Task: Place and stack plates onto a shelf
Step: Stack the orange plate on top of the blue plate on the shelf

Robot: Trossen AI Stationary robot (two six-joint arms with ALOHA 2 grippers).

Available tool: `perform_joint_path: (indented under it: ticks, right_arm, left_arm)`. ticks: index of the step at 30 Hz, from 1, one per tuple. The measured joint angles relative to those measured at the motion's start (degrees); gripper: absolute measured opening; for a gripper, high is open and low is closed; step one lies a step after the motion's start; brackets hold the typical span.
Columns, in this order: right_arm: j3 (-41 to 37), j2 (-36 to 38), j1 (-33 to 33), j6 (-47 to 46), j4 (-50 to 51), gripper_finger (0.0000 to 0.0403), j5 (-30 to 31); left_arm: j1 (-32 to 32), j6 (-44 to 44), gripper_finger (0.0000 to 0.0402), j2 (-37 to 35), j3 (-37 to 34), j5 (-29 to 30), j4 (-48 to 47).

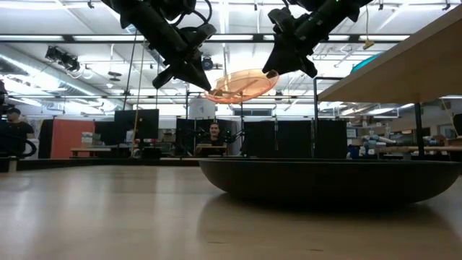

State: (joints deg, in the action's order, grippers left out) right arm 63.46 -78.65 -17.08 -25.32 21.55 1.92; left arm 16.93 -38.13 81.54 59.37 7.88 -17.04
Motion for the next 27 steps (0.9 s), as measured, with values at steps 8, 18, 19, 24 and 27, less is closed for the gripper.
perform_joint_path:
  ticks: [8,18,19,24,27]
  right_arm:
    - [0.00,0.00,0.00,-0.01,-0.01,0.0060,-0.03]
    - [0.00,0.00,0.00,-0.01,0.02,0.0030,-0.03]
    - [0.00,0.00,0.00,-0.02,0.03,0.0028,-0.01]
    - [0.00,0.02,0.00,-0.02,0.04,0.0018,0.04]
    - [0.00,0.02,0.00,-0.02,0.00,0.0013,0.02]
  left_arm:
    - [0.00,-0.04,0.0002,0.00,0.00,0.00,0.03]
    - [0.00,-0.10,0.0004,0.00,0.00,0.00,0.04]
    - [0.00,-0.10,0.0006,0.00,0.00,0.01,0.04]
    - [0.00,-0.09,0.0026,0.00,0.00,-0.02,0.78]
    - [-0.04,-0.08,0.0035,0.02,0.00,-0.06,1.68]
